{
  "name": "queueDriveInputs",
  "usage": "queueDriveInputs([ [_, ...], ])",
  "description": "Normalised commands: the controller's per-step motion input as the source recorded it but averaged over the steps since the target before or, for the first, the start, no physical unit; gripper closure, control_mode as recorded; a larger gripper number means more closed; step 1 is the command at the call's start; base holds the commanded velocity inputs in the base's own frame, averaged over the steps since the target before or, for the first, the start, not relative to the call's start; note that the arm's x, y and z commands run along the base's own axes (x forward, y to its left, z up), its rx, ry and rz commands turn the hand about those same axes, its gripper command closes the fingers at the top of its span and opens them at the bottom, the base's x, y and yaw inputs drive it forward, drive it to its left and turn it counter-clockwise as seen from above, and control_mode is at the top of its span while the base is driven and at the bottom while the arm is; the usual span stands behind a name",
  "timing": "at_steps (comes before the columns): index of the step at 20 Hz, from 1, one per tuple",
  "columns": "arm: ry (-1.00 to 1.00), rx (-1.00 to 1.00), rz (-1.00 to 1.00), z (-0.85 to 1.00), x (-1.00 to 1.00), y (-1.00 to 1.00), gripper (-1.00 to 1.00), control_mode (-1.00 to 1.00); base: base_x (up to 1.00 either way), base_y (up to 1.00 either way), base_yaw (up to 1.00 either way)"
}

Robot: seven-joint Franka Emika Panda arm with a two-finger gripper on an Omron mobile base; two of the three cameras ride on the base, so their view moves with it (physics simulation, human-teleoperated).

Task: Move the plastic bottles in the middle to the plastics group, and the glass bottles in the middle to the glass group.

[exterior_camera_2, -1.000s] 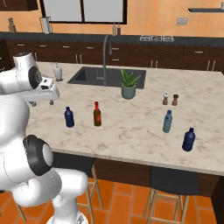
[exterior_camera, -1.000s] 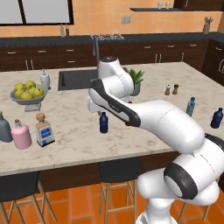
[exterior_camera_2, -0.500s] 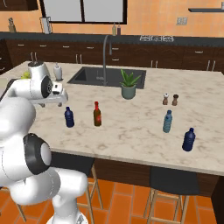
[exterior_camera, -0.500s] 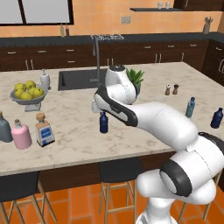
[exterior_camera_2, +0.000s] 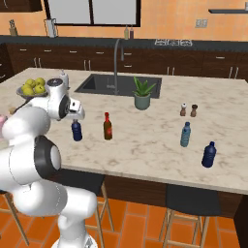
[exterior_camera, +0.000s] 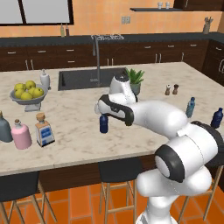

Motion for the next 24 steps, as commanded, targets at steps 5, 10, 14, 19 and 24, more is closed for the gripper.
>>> queueDriveInputs([
  [5, 0.00, 0.00, 0.00, -0.24, 0.40, 0.10, -1.00, -1.00, 0.00, 0.00, 0.00],
  [10, -0.05, 0.00, 0.00, -0.32, 0.16, 0.00, -1.00, -1.00, 0.00, 0.00, 0.00],
  [14, -0.11, 0.00, 0.00, -0.29, 0.17, 0.00, -1.00, -1.00, 0.00, 0.00, 0.00],
  [19, -0.03, -0.02, 0.01, -0.15, 0.24, 0.13, -1.00, -1.00, 0.00, 0.00, 0.00],
  [24, 0.00, -0.06, 0.00, -0.06, 0.20, 0.00, -1.00, -1.00, 0.00, 0.00, 0.00],
])
